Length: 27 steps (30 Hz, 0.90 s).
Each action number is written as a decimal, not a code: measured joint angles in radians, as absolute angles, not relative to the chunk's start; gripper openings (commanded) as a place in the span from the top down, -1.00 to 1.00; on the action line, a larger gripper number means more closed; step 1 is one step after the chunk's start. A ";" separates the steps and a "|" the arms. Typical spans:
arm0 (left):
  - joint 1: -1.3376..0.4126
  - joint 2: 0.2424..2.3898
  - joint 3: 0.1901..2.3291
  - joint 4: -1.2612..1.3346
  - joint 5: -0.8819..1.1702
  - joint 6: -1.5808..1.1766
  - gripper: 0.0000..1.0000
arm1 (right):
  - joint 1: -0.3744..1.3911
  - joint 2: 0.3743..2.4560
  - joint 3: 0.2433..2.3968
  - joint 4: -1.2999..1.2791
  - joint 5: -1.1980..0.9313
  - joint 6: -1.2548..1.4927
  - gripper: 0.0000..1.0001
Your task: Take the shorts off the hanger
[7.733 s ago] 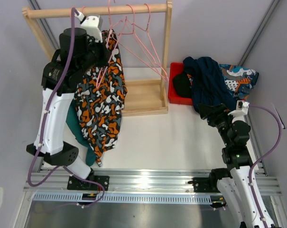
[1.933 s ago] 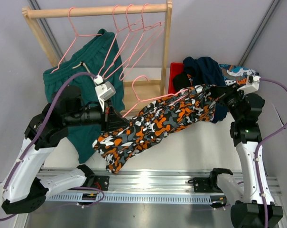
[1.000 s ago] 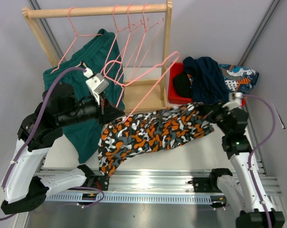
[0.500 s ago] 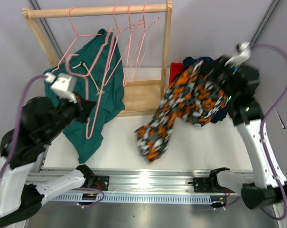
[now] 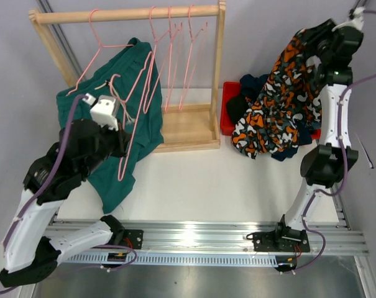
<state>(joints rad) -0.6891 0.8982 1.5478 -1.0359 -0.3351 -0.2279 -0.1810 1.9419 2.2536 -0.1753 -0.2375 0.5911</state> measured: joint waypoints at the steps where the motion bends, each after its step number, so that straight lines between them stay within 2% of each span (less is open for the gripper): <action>1: -0.681 0.914 1.548 -1.029 -0.333 -0.225 1.00 | -0.183 1.972 2.239 -0.190 -0.251 0.599 -0.16; 2: -0.671 0.929 1.548 -1.024 -0.332 -0.223 1.00 | -0.183 1.994 2.217 -0.213 -0.270 0.604 -0.25; 4: -0.625 0.966 1.551 -1.016 -0.313 -0.213 1.00 | -0.176 2.003 2.116 -0.251 -0.304 0.603 -0.25; 6: -0.568 1.006 1.571 -1.014 -0.290 -0.201 1.00 | -0.164 1.940 1.871 -0.203 -0.327 0.609 -0.30; 7: -0.536 1.028 1.589 -1.013 -0.276 -0.198 1.00 | -0.155 1.890 1.719 -0.179 -0.336 0.616 -0.44; 10: -0.476 1.100 1.673 -1.016 -0.249 -0.187 1.00 | -0.118 1.721 1.302 -0.076 -0.352 0.637 -0.46; 11: -0.464 1.128 1.711 -1.010 -0.240 -0.182 1.00 | -0.104 1.642 1.173 -0.069 -0.359 0.646 -0.53; 12: -0.456 1.154 1.748 -1.003 -0.233 -0.178 1.00 | -0.088 1.557 1.069 -0.068 -0.365 0.658 -0.69; 13: -0.449 1.184 1.787 -1.002 -0.225 -0.174 1.00 | -0.075 1.478 0.991 -0.064 -0.372 0.667 -0.71; 14: -0.446 1.212 1.827 -1.000 -0.219 -0.172 1.00 | -0.062 1.383 0.920 -0.051 -0.376 0.672 -0.98; 20: -0.431 1.441 2.122 -1.010 -0.194 -0.155 1.00 | 0.049 0.807 0.765 -0.049 -0.332 0.678 -0.99; 27: -0.371 1.642 2.292 -1.013 -0.146 -0.161 1.00 | 0.117 0.342 0.667 -0.242 -0.287 0.697 -0.99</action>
<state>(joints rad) -0.3706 1.6424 2.2917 -1.0134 -0.1455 -0.1608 0.1169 0.3416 0.6670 -0.2420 -0.2874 0.6968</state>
